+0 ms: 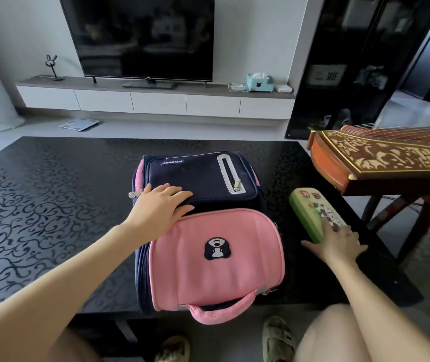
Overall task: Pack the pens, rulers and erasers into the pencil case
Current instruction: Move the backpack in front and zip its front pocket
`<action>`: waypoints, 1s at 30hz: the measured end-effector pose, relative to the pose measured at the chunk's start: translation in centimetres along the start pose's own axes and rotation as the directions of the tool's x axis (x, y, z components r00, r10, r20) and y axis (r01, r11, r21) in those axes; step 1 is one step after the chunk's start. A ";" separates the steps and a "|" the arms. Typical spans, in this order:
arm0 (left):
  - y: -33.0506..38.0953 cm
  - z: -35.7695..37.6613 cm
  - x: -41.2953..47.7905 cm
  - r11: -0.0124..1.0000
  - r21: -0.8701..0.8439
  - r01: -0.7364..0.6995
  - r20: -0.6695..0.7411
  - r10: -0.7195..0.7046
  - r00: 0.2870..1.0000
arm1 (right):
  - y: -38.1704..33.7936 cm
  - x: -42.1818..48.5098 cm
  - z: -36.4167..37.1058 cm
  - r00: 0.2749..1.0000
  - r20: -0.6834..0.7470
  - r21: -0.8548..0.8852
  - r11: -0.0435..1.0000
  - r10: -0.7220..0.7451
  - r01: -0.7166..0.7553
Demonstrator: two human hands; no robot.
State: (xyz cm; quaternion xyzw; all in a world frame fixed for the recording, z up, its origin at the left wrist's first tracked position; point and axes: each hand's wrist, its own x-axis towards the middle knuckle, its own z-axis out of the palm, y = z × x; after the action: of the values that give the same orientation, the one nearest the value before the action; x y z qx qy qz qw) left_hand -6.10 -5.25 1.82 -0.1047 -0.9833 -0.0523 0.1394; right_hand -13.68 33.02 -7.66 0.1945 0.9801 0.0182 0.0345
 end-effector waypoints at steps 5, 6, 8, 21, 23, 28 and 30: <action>1.0 -1.3 0.5 0.998 -0.019 0.059 -0.083 -0.060 0.995 | 0.7 0.9 -0.5 1.000 0.001 0.021 0.999 0.027 -0.027; 1.2 -1.6 0.8 0.996 -0.030 0.080 -0.085 -0.083 0.993 | 1.0 1.2 -0.5 0.999 0.008 0.053 0.998 0.037 -0.038; 1.6 -2.5 1.4 0.989 -0.065 0.135 -0.115 -0.142 0.983 | 1.4 1.5 -0.6 0.998 0.031 0.102 0.993 0.052 -0.055; 2.2 -4.3 3.1 0.913 -0.328 0.244 -0.137 -0.302 0.944 | 4.8 -6.2 -4.4 0.982 -0.033 0.924 0.369 -0.185 0.101; 2.1 -4.8 3.3 0.910 -0.339 0.239 -0.129 -0.296 0.946 | 6.1 -8.4 -6.7 0.918 -0.151 0.854 0.420 -0.367 0.309; 2.0 -5.2 3.4 0.927 -0.323 0.189 -0.108 -0.235 0.966 | 4.7 -11.3 -12.3 0.548 -0.537 0.206 0.530 -0.642 0.823; 2.1 -5.2 3.2 0.928 -0.340 0.154 -0.129 -0.208 0.970 | 2.1 -10.7 -12.7 0.472 -0.565 0.077 0.526 -0.677 0.847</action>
State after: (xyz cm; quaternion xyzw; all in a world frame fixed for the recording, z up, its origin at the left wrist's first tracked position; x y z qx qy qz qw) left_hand -7.25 -3.25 7.81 -0.0305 -0.9517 -0.2357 0.1944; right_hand -3.98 30.63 5.74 -0.2797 0.9227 -0.1261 -0.2333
